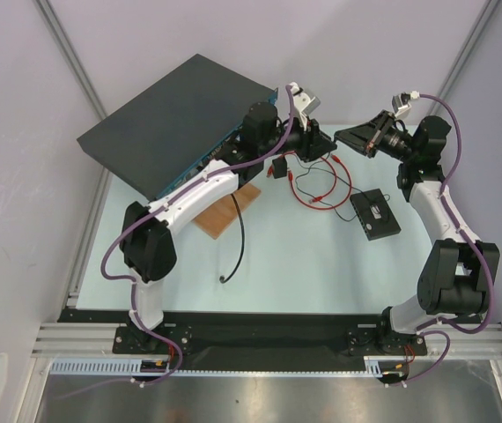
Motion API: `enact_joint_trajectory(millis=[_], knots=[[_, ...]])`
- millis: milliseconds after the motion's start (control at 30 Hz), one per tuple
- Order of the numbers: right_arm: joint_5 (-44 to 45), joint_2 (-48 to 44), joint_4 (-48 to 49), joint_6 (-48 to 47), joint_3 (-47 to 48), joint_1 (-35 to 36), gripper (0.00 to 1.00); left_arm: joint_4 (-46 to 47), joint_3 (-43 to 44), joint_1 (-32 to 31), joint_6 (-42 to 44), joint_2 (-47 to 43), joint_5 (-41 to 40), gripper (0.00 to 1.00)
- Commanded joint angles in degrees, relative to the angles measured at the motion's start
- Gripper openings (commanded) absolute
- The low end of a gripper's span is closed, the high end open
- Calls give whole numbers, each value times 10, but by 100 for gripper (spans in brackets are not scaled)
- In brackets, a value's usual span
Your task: Insert the plug into the switch port
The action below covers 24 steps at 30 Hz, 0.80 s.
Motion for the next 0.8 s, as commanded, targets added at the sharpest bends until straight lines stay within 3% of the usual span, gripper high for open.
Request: enact_joint_trajectory(millis=[0,133,233,267,300,333,367,433,467,600,633,700,767], knots=[[-3,-14,27,-1,14,2,0,9,26,-3,-8,-1,1,36],[-6,-14,19,-8,13,4,0,11,27,-3,-10,0,2,29],[-10,-13,-4,-26,13,5,0,16,27,-3,-15,1,3,7],[-13,-11,-13,-34,16,4,5,16,27,-3,-17,3,3,0],[-22,-8,-21,-39,19,2,16,10,28,-3,-17,4,1,0],[-27,-6,-41,-60,21,-2,43,8,28,-3,-16,4,-2,0],[-31,-6,-58,-79,30,-14,56,3,28,-3,-9,4,-4,0],[-37,-8,-164,-180,48,-33,72,-14,28,-3,0,2,-39,0],[-36,-10,-206,-219,61,-44,76,-20,30,-2,11,1,-46,0],[-16,-9,-479,-452,132,-110,75,-53,56,18,21,4,-82,0],[-7,-6,-529,-562,146,-117,75,-59,61,22,25,2,-96,0],[59,0,-652,-643,170,-122,74,-53,65,30,33,-4,-117,0],[86,5,-701,-729,169,-124,72,-39,64,34,49,-15,-148,0]])
